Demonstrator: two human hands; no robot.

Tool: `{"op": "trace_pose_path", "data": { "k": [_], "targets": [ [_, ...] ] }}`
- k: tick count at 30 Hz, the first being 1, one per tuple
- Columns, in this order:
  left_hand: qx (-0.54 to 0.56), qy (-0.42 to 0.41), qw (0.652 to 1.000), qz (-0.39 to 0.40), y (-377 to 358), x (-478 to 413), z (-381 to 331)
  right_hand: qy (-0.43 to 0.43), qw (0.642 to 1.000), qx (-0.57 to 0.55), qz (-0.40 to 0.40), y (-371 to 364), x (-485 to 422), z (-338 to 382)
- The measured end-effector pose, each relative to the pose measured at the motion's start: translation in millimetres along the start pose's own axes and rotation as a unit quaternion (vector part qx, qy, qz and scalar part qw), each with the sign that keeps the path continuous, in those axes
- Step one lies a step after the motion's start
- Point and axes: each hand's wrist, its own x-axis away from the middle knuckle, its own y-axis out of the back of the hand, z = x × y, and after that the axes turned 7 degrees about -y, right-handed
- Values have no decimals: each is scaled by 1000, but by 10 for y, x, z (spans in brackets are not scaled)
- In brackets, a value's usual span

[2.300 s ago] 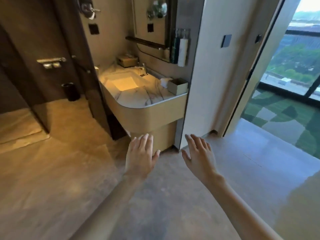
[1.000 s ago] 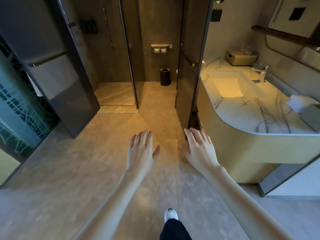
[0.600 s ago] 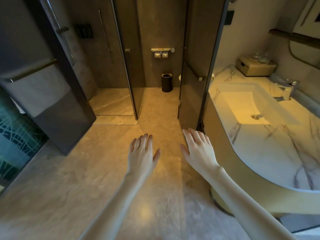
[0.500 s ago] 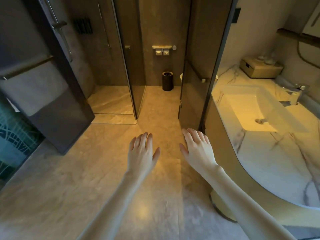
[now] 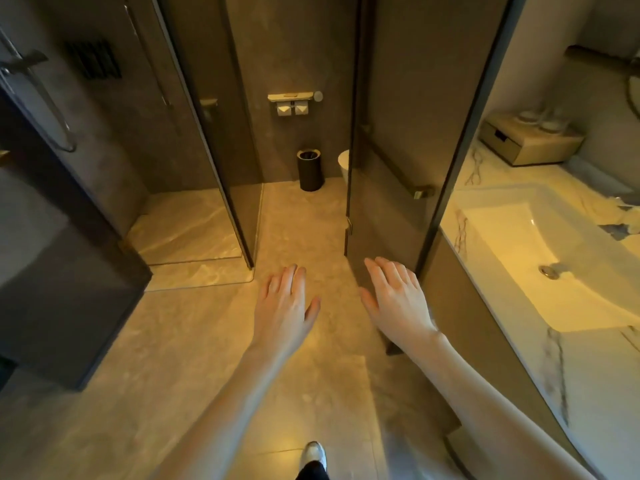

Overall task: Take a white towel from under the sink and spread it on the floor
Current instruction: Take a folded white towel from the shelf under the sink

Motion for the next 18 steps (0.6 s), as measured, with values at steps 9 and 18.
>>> {"op": "trace_pose_path", "data": {
  "k": [9, 18],
  "targets": [
    [64, -148, 987, 24, -502, -1361, 67, -151, 987, 47, -5, -209, -669, -444],
    [122, -304, 943, 59, -1012, -2132, -841, -313, 946, 87, -9, -89, -482, -1252]
  ]
}}
